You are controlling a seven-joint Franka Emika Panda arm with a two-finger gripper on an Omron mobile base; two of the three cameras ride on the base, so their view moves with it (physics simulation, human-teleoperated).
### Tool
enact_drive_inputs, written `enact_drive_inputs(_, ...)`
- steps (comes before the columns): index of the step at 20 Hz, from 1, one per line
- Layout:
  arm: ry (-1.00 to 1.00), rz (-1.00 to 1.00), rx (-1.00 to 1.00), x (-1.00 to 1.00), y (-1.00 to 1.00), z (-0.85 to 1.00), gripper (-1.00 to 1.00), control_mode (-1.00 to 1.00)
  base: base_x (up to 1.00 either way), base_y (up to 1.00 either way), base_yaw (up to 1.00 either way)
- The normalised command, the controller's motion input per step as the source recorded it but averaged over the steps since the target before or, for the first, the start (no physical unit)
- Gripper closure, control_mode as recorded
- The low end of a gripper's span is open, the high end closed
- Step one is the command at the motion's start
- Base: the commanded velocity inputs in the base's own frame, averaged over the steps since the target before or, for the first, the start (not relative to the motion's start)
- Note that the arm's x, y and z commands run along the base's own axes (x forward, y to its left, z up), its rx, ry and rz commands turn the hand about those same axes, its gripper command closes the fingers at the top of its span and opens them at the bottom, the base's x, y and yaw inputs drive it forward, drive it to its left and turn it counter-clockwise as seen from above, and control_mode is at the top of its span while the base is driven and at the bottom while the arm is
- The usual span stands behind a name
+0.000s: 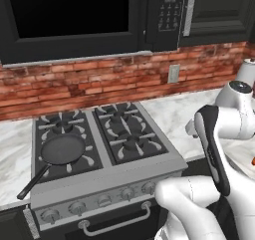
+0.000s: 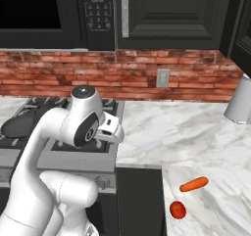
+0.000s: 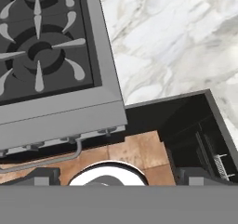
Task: Put the carrot and tomato in the pan. Then turn on the front left burner and set the heat to medium.
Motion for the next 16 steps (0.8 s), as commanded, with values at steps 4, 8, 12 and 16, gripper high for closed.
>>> enact_drive_inputs(4, 0.0, 0.0, 0.0, 0.0, -0.31, 0.0, -1.0, -1.0, 0.0, 0.0, 0.0)
enact_drive_inputs(8, 0.0, 0.0, 0.0, 0.0, -0.29, 0.0, -1.0, -1.0, 0.0, 0.0, 0.0)
enact_drive_inputs(12, 0.0, 0.0, 0.0, 0.0, -0.26, 0.0, -1.0, -1.0, 0.0, 0.0, 0.0)
enact_drive_inputs(16, 0.0, 0.0, 0.0, 0.0, -0.41, 0.0, -1.0, -1.0, 0.0, 0.0, 0.0)
